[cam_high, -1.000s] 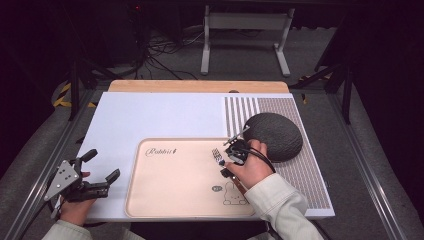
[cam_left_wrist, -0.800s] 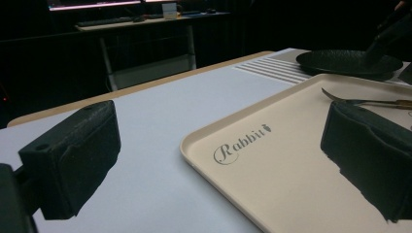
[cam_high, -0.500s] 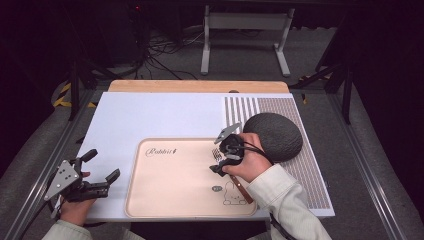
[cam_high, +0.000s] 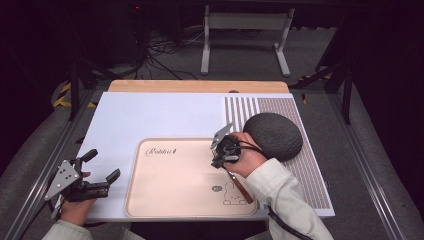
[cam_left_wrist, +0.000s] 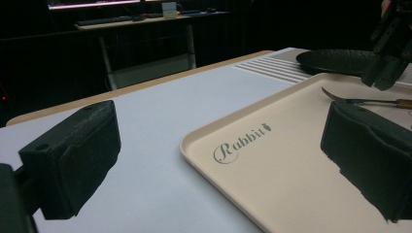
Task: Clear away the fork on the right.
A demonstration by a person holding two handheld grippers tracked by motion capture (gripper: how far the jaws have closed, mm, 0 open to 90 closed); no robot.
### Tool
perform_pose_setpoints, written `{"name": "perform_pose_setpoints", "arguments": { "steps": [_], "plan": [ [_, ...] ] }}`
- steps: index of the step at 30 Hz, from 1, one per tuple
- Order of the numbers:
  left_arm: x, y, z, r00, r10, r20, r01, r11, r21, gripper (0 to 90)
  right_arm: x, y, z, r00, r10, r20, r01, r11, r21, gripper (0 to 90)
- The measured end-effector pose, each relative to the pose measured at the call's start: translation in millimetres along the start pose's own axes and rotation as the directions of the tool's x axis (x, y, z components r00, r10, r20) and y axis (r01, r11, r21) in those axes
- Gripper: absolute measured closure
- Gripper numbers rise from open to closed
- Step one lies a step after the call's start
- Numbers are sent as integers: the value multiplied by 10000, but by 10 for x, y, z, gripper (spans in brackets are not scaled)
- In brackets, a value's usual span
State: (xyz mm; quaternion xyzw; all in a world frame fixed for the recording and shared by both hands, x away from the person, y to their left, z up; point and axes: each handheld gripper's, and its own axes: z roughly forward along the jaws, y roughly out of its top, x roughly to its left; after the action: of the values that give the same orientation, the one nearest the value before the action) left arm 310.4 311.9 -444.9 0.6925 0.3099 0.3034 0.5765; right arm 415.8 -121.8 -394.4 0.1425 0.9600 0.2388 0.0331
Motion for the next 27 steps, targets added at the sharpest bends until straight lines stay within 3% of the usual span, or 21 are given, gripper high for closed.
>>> {"name": "perform_pose_setpoints", "arguments": {
  "steps": [12,27],
  "plan": [
    [3,-1,-2,10000,-14,11,14,10000,-1,15,-43,2,165,9995,0,-314,15,9989,471,900],
    [2,-1,-2,10000,-3,16,3,10000,3,15,-144,-50,311,9997,229,-14,-227,9967,782,900]
  ]
}}
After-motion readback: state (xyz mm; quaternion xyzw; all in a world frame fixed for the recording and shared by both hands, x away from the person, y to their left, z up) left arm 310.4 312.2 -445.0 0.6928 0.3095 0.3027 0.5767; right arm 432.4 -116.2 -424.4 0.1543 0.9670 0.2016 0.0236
